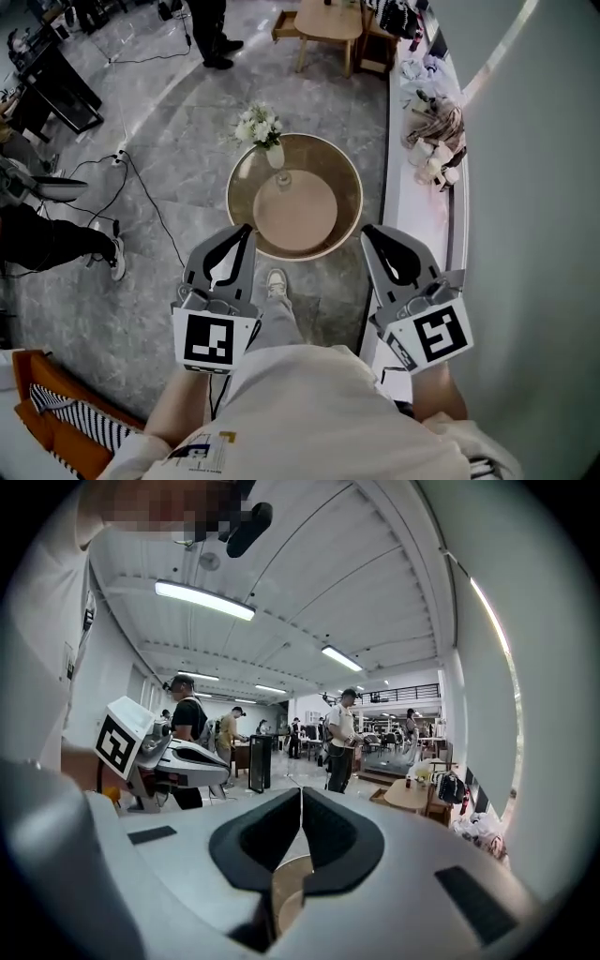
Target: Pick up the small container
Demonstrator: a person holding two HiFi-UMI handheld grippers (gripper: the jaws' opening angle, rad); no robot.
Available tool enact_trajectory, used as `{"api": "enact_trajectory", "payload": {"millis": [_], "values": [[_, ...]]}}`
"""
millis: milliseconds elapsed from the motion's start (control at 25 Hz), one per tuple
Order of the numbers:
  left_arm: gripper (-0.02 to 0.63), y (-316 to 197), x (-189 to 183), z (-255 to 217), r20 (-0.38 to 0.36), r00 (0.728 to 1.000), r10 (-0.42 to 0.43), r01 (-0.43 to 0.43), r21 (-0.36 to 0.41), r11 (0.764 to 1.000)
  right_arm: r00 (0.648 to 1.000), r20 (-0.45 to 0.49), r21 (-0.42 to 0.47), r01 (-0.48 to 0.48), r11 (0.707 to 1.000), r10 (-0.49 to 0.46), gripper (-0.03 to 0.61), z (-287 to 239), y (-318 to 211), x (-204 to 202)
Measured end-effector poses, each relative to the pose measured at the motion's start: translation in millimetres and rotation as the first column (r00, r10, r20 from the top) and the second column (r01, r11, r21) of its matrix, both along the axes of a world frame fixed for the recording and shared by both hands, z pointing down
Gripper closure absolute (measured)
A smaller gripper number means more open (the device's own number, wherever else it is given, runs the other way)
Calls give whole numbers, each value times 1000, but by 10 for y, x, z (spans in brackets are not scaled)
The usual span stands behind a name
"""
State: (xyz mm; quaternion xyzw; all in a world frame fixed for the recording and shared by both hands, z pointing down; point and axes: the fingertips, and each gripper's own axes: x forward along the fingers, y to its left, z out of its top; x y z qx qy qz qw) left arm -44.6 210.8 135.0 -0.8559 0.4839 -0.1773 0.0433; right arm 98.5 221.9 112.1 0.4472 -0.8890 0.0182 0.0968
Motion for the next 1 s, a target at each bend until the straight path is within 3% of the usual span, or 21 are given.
{"api": "enact_trajectory", "payload": {"millis": [520, 1000], "values": [[606, -1406, -542, 276, -2, 998, 62, -62, -70, 996, 998, -11, -31, -59, 998, 58, 568, 92, -1444, -559], [606, -2207, -997, 572, 9, 996, 84, -83, -125, 989, 998, -41, -37, -44, 998, 43, 568, 231, -2283, -1080]]}}
